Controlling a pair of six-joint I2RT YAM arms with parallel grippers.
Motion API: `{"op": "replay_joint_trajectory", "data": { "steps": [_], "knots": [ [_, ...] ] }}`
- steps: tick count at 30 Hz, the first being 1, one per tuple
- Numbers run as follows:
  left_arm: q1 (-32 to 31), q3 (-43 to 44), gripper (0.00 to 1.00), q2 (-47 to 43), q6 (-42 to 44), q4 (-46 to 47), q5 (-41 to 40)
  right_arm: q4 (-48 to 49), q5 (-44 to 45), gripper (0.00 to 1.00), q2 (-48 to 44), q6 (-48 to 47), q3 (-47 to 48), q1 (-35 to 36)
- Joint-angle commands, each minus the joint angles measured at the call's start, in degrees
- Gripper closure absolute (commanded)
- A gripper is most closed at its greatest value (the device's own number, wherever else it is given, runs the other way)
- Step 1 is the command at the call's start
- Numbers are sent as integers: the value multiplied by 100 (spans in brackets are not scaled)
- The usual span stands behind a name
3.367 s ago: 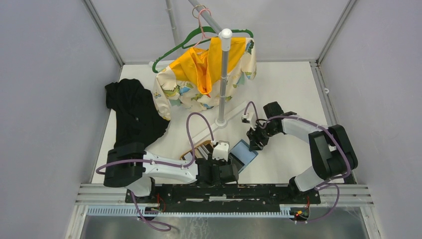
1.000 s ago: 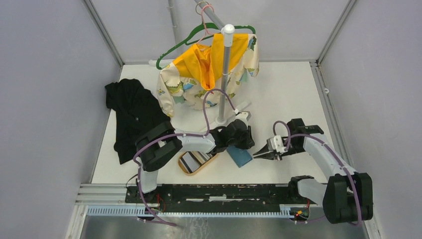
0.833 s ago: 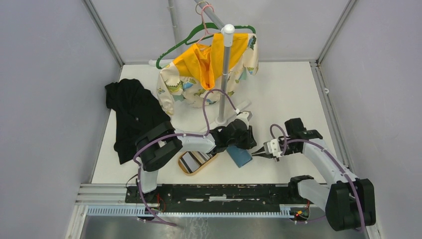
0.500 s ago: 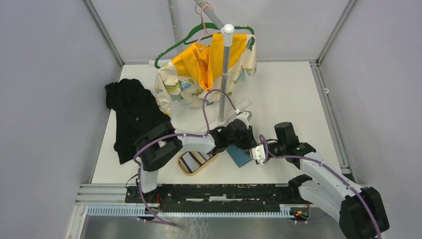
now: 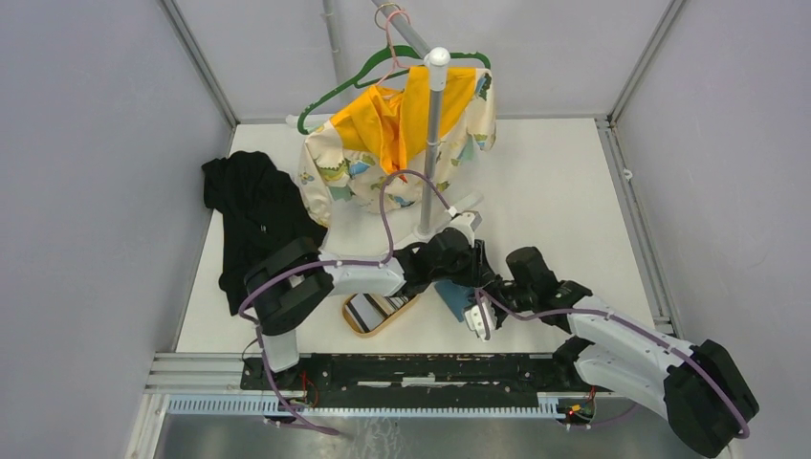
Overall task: Put the credit cards into the card holder
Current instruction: Turn over the card holder at the center of the board.
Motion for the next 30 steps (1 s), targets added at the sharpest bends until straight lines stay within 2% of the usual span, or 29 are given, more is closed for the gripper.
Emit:
{"op": "replay_joint_trajectory", "data": {
  "steps": [1,11,15,19,22,25,30],
  "knots": [
    [-89,0,54,-776,-43,-27,-398,-33,438,90,137,-413,43,33],
    [-573,-371,50,-2048,347,-1227,-1992,-410,408,90,426,-748,115,40],
    [-568,-961,40,-2470,315,-1514,-2434,-482,390,90,531,-806,131,47],
    [-565,-1226,19,-2465,317,-1658,-2342,-542,405,90,637,-829,159,52],
    [-522,-1225,9,-2284,238,-1774,-2343,-581,423,90,662,-850,169,58],
    [-379,-1253,4,-2201,126,-1872,-2328,-644,426,89,673,-930,159,54],
    [-76,-1341,4,-2139,176,-1377,-1623,-720,460,90,722,-1026,183,52]
  ]
}}
